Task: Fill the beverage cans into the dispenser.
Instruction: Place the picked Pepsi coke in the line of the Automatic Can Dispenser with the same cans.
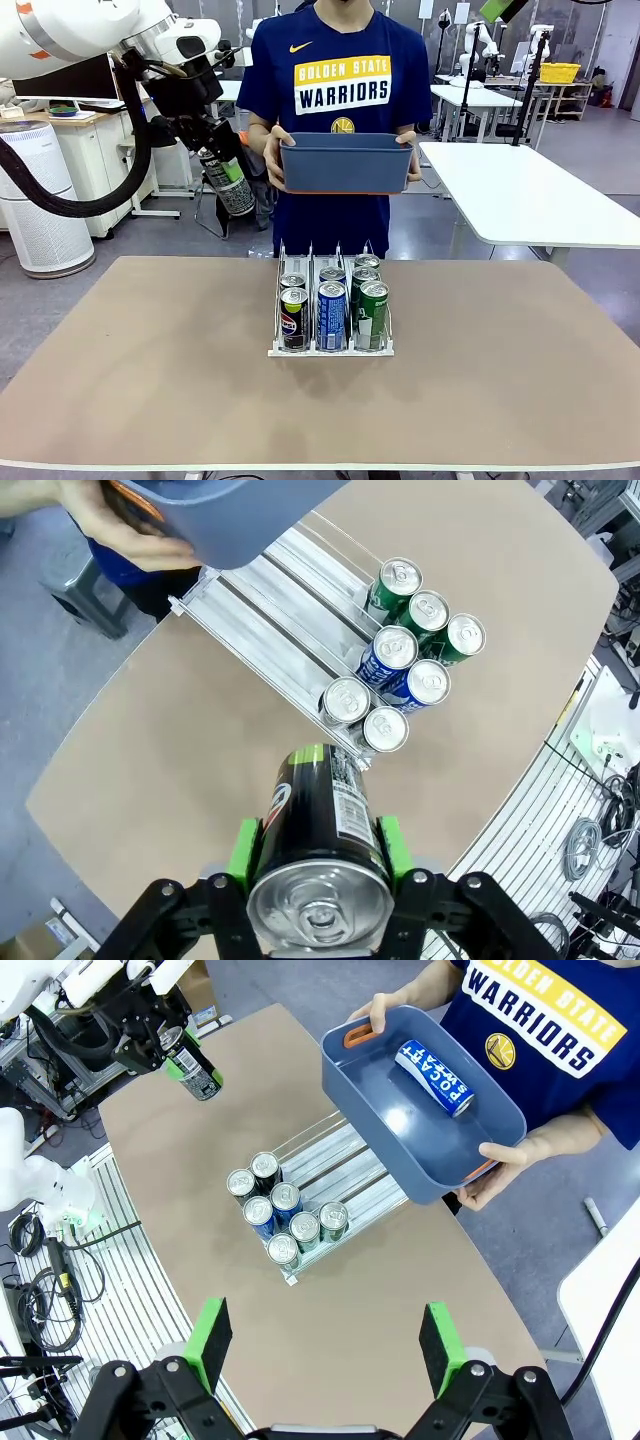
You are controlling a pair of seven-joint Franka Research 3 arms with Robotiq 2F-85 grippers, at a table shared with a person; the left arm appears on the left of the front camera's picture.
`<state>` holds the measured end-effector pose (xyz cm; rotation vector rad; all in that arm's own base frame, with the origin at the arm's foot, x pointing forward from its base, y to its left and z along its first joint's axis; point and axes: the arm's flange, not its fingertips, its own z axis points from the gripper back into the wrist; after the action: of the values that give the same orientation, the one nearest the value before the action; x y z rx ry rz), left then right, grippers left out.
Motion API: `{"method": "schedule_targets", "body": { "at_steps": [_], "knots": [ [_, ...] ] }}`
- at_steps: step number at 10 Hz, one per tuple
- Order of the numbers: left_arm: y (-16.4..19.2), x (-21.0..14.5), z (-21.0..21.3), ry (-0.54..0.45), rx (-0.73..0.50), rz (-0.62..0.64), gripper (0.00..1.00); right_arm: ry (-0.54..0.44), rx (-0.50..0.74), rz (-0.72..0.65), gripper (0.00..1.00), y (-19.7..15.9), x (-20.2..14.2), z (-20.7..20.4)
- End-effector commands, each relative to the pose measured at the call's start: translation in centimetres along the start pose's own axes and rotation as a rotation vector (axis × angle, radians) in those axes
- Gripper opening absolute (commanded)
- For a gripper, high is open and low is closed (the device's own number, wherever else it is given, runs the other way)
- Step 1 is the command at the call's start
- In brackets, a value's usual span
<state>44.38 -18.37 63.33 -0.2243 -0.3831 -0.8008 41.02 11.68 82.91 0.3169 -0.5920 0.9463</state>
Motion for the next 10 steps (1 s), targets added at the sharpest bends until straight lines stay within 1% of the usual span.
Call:
{"method": "schedule_targets", "body": {
  "at_steps": [1,2,3,4,5,6,8,10],
  "knots": [
    [0.1,0.3,-0.6,0.036,-0.024,0.095,0.58,0.001,0.001,-0.001,1.0,0.2,-0.2,0.1],
    [-1.6,0.3,-1.3,0.051,-0.022,0.154,0.58,0.001,0.001,-0.001,1.0,0.2,-0.2,0.1],
    [-3.3,0.0,-1.8,0.041,-0.013,0.216,0.58,0.001,0.001,-0.001,1.0,0.2,-0.2,0.1],
    [-5.2,-0.3,-2.1,0.035,0.007,0.233,0.58,0.001,0.001,-0.001,1.0,0.2,-0.2,0.1],
    [-7.5,-0.8,-2.1,0.027,0.023,0.239,0.58,0.001,0.001,-0.001,1.0,0.2,-0.2,0.1],
    [-9.7,-1.2,-2.4,-0.003,0.071,0.258,0.58,0.001,0.001,-0.001,1.0,0.2,-0.2,0.1],
    [-13.2,-2.4,-3.0,-0.026,0.112,0.23,0.58,0.001,0.001,-0.001,1.0,0.2,-0.2,0.1],
    [-15.3,-3.6,-4.1,-0.029,0.084,0.213,0.58,0.001,0.001,-0.001,1.0,0.2,-0.2,0.1]
  ]
}}
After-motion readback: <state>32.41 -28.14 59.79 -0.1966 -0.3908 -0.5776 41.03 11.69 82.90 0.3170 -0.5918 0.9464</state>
